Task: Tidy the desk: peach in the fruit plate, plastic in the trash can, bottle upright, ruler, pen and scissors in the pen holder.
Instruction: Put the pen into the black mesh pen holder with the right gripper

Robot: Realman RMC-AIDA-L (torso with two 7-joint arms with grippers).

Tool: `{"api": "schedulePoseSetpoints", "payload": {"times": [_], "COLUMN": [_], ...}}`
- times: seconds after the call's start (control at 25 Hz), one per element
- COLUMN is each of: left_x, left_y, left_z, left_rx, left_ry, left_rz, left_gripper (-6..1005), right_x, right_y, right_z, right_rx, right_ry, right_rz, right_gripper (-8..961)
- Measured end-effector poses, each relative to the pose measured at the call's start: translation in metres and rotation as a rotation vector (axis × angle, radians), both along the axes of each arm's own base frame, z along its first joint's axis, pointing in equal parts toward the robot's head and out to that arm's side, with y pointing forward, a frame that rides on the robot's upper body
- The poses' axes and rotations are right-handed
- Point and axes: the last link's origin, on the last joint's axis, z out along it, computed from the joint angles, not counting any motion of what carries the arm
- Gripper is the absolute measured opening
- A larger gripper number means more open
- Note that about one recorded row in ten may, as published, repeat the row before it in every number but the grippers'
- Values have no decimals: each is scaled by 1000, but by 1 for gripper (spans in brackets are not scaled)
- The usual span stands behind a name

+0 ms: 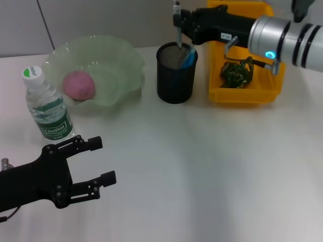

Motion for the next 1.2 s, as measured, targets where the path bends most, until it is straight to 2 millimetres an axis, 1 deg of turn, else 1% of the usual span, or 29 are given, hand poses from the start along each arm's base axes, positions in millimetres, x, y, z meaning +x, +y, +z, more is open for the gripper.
{"api": "schedulePoseSetpoints", "payload": {"times": [0.52,1.2], "left_x": [0,0], "left_y": [2,6], "left_z": [2,7], "left_rx": [0,20], "left_ry": [0,-5], "left_rz": [5,9], "left_gripper": [841,841], "right_x": [-3,-1], "right_y": [7,12], "right_z": [-19,-20], "right_rx": [-2,21], "right_ry": [-82,-101], "right_rz": [-13,-38], "right_gripper": [142,145]}}
